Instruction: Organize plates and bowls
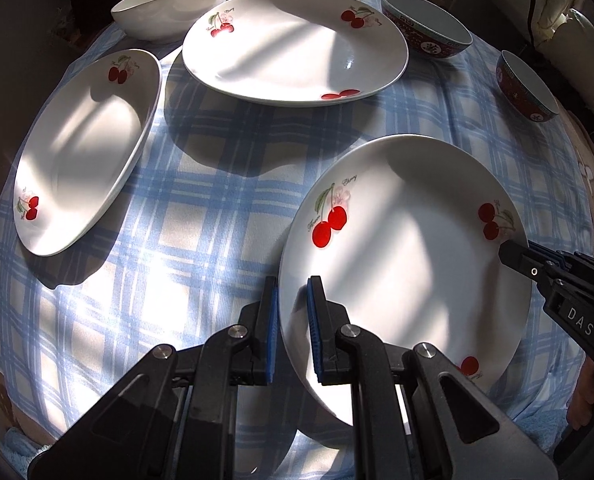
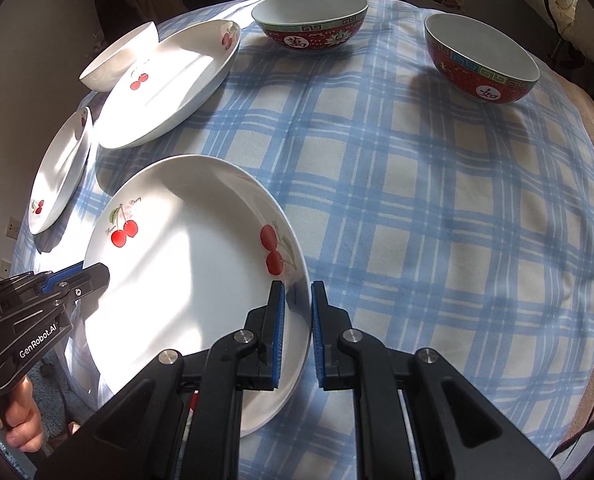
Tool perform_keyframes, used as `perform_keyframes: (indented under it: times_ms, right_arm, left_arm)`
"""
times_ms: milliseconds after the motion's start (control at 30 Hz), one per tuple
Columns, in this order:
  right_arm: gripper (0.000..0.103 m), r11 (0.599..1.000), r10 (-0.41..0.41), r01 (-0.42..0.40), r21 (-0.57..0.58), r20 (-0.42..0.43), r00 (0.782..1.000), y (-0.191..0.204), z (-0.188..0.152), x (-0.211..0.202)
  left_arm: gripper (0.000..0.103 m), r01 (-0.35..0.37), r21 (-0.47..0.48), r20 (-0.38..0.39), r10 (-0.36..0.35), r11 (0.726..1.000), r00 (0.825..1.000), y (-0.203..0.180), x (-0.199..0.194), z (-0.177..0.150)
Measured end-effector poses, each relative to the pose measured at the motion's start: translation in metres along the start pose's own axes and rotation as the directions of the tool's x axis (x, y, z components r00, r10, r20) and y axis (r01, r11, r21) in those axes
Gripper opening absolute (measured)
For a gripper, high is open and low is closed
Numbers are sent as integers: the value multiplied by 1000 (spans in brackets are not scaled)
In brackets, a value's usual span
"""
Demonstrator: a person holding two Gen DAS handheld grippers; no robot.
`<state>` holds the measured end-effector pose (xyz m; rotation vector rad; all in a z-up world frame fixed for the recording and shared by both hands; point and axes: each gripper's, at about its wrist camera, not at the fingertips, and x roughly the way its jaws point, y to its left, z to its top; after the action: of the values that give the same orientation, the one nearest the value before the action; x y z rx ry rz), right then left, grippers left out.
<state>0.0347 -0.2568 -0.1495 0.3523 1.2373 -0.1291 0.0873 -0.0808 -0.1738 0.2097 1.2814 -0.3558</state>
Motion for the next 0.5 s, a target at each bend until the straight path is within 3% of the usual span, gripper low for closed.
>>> perform_keyframes:
  times_ms: [267,500]
  right_arm:
    - [14,1000,7,-7,1,5,1000,-1,3,0]
    - [16,999,2,-5,37,67,998,-10,11,-15]
  left_arm:
    - [15,-9,10,1,9,1000,1000,-1,0,-1]
    - [20,-75,19,34,74,997,997,0,-14,3]
